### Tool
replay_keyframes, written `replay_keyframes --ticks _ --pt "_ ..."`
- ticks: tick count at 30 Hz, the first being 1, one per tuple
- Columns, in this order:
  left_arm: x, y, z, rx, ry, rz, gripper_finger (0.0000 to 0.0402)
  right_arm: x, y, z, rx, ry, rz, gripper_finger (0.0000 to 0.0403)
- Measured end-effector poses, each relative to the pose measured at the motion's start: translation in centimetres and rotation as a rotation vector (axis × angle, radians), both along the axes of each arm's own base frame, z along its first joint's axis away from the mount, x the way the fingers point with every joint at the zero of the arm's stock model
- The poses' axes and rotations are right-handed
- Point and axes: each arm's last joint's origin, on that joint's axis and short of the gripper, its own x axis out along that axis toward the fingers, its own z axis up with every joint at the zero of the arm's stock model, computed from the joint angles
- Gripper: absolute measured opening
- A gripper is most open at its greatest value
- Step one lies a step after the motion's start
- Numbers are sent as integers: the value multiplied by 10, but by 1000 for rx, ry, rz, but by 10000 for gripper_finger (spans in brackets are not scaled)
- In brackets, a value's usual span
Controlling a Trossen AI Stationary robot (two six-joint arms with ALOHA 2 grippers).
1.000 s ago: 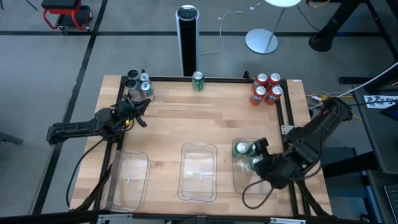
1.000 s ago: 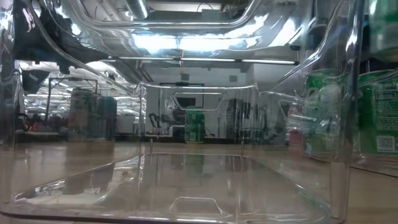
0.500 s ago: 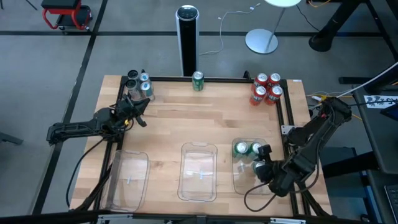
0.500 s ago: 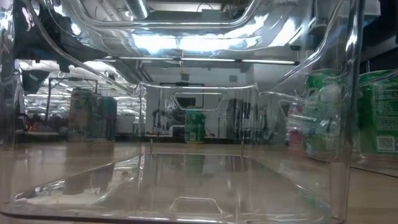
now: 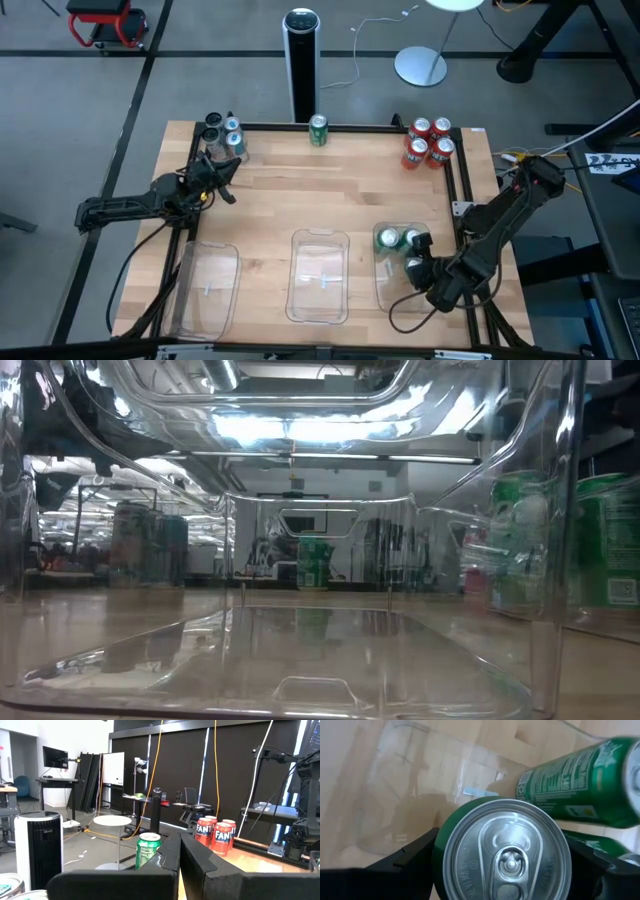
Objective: Sort soda cans
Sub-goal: Put the right green soda can into the right transparent bin
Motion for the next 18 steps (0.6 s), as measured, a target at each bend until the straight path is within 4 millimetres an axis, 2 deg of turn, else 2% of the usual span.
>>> replay_keyframes --ticks 4,9,12,14,18 --pt "0 0 0 -1 -1 0 0 -3 -4 -9 -15 -11 -28 310" --pt "0 0 0 -1 0 0 0 -3 -4 -10 -20 -17 -30 313" --pt "0 0 0 -1 0 0 0 -3 -4 -10 -27 2 -20 366" --pt "0 0 0 -1 -1 0 0 -3 -4 -8 -26 23 -2 383" --pt "0 0 0 -2 -1 0 0 -2 -2 1 -26 40 14 347"
